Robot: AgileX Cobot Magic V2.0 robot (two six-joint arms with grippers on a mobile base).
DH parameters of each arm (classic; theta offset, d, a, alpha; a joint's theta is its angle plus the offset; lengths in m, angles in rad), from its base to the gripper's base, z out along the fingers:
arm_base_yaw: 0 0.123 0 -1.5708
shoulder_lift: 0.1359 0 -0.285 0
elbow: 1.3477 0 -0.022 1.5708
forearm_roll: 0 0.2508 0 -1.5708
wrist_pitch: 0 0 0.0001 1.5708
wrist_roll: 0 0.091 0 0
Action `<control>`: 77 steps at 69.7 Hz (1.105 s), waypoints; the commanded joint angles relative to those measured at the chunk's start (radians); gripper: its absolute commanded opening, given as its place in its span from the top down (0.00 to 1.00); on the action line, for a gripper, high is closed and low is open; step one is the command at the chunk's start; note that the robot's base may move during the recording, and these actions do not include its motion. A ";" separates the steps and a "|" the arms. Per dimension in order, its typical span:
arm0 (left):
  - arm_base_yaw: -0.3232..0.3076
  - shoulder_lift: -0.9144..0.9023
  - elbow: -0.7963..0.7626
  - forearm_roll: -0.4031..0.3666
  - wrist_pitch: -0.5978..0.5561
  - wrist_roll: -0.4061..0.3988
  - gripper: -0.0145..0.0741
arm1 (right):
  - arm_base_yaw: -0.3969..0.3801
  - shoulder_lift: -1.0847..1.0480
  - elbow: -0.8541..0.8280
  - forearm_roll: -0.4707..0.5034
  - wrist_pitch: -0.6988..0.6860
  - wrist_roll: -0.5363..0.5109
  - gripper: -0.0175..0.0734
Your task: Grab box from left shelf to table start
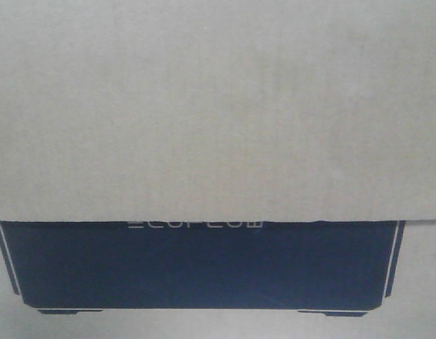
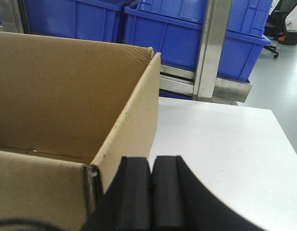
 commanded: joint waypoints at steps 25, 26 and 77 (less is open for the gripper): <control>-0.005 -0.008 0.005 -0.004 -0.096 0.004 0.95 | -0.001 0.011 -0.025 -0.003 -0.098 0.001 0.75; -0.005 -0.008 0.012 -0.012 -0.098 0.004 0.95 | -0.001 0.011 -0.025 -0.003 -0.098 0.001 0.75; -0.005 -0.010 0.245 -0.111 -0.147 0.004 0.95 | -0.001 0.011 -0.025 -0.003 -0.098 0.001 0.75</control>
